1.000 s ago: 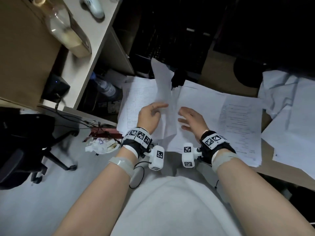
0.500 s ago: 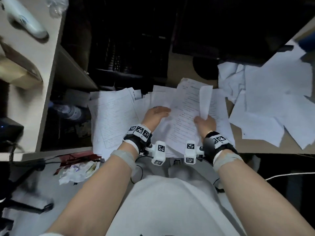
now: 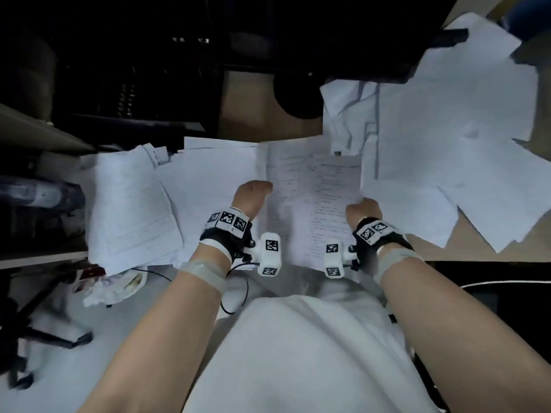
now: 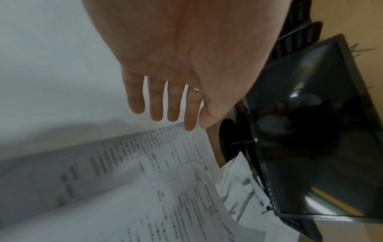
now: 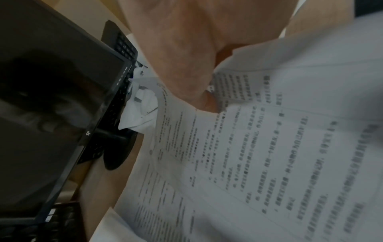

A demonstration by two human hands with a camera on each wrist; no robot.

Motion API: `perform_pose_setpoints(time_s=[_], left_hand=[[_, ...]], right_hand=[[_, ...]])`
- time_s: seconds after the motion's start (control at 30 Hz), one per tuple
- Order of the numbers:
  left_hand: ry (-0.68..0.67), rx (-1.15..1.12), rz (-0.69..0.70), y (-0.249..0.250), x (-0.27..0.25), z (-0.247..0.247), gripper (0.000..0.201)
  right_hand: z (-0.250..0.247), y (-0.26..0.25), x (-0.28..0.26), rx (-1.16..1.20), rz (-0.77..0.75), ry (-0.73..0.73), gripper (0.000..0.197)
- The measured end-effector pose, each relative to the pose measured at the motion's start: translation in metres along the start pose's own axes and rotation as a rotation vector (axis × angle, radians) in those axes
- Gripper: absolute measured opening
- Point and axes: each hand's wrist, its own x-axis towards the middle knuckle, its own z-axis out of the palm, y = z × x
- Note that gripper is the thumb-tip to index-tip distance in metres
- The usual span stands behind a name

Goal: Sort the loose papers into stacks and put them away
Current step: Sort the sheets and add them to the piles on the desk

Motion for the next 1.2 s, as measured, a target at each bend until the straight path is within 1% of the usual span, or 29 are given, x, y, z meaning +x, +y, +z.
perform_pose_setpoints(time_s=[0.03,0.17,0.23,0.3,0.37,0.47,0.53,0.6,0.67,0.7,0.8,0.87,0.9,0.97,1.0,1.03,1.07,1.1,1.17,1.2], left_hand=[[0.038,-0.006,-0.010,0.003,-0.004,0.004,0.031],[0.078,0.028,-0.035,0.014,-0.019,0.026,0.031],[0.064,0.020,-0.071,0.009,-0.020,0.026,0.033],[0.050,-0.025,-0.116,0.005,-0.021,0.023,0.035],[0.041,-0.089,-0.174,-0.001,-0.021,0.019,0.037],[0.006,-0.164,-0.228,-0.008,-0.016,0.019,0.035],[-0.020,-0.196,-0.234,-0.009,-0.009,0.023,0.033],[-0.061,-0.209,-0.233,-0.008,0.000,0.029,0.035],[-0.095,-0.196,-0.215,-0.006,0.009,0.033,0.041],[-0.097,-0.166,-0.200,-0.005,0.012,0.034,0.044],[-0.046,-0.137,-0.152,-0.005,0.023,0.029,0.052],[0.000,-0.139,-0.143,-0.009,0.028,0.022,0.053],[0.010,-0.131,-0.148,-0.011,0.029,0.019,0.054],[0.031,-0.137,-0.148,-0.012,0.032,0.014,0.055],[0.046,-0.154,-0.145,-0.012,0.034,0.011,0.055],[0.055,-0.174,-0.149,-0.012,0.036,0.010,0.056],[0.059,-0.187,-0.152,-0.013,0.037,0.009,0.057],[0.060,-0.193,-0.155,-0.014,0.038,0.009,0.059],[0.058,-0.194,-0.145,-0.014,0.041,0.008,0.063],[0.054,-0.194,-0.136,-0.013,0.042,0.006,0.065]], right_hand=[[-0.007,0.001,0.008,-0.017,-0.016,-0.026,0.031],[-0.018,-0.012,0.022,-0.040,-0.116,-0.104,0.021],[-0.010,-0.019,0.028,-0.047,-0.133,-0.165,0.013],[-0.003,-0.031,0.028,-0.019,-0.171,-0.194,0.012],[0.007,-0.043,0.029,0.066,-0.197,-0.237,0.022],[0.015,-0.051,0.031,0.176,-0.207,-0.281,0.050],[0.015,-0.050,0.037,0.170,-0.198,-0.225,0.065],[0.016,-0.046,0.048,0.096,-0.172,-0.163,0.078],[0.016,-0.042,0.053,0.019,-0.149,-0.170,0.080],[0.016,-0.043,0.052,0.012,-0.148,-0.178,0.077],[0.020,-0.049,0.049,0.025,-0.141,-0.196,0.058],[0.024,-0.051,0.047,0.027,-0.103,-0.217,0.050],[0.026,-0.052,0.046,0.040,-0.089,-0.234,0.053],[0.033,-0.053,0.051,0.034,-0.058,-0.211,0.082],[0.038,-0.052,0.058,0.007,-0.038,-0.191,0.093],[0.043,-0.047,0.068,-0.038,-0.023,-0.183,0.097],[0.050,-0.038,0.086,-0.046,0.002,-0.188,0.099],[0.053,-0.035,0.092,-0.036,0.021,-0.198,0.103],[0.049,-0.042,0.082,0.009,0.071,-0.196,0.113],[0.048,-0.043,0.081,0.054,0.077,-0.184,0.111]])
